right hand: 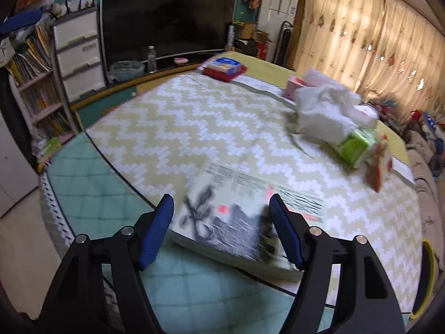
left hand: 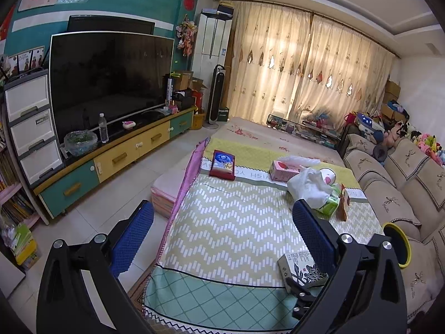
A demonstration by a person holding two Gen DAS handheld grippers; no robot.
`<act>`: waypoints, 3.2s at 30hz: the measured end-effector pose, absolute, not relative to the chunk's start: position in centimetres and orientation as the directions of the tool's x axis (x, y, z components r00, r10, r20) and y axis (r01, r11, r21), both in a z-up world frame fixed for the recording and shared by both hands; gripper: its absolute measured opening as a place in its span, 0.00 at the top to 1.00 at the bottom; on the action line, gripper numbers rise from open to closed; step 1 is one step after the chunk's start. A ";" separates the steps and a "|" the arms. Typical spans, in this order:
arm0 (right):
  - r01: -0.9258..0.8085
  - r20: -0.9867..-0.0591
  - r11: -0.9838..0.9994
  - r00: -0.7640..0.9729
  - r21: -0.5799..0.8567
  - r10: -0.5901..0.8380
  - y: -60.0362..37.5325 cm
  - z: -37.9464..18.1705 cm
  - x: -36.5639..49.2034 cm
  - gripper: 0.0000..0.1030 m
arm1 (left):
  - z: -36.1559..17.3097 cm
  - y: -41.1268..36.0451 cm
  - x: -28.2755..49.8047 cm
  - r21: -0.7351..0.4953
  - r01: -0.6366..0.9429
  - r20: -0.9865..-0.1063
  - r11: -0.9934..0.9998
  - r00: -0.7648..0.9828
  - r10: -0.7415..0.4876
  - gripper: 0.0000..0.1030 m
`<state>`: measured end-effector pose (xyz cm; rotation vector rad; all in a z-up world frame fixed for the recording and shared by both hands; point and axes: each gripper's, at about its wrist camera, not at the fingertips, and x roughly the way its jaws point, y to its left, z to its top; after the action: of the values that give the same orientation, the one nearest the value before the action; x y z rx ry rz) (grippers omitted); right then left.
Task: Collect trash
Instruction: 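Grasp the white flower-printed box with the right gripper, then carry the flower-printed box over the yellow bin and lower it in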
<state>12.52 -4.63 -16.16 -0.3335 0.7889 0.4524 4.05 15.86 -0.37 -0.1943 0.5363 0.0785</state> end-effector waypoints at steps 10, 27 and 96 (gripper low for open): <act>-0.458 -0.726 0.876 0.653 -0.152 0.215 -14.0 -16.3 10.6 0.29 | -0.7 13.2 5.3 -0.152 -0.075 -0.534 0.985 0.845 -0.018 0.05; -0.329 -0.683 0.943 0.679 0.043 0.268 -22.0 -15.1 12.3 0.25 | -1.1 8.2 7.2 -0.130 0.013 -0.559 0.991 0.825 -0.084 0.05; 0.278 -0.601 0.949 0.787 0.149 -0.137 -45.9 -8.9 13.4 0.33 | -5.5 -0.7 13.3 -0.110 0.179 -0.669 0.978 0.714 -0.206 0.05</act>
<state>13.40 -45.86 -8.91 0.2360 0.6264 -0.2258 13.27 -0.74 -5.54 -0.0383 0.7451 -0.2134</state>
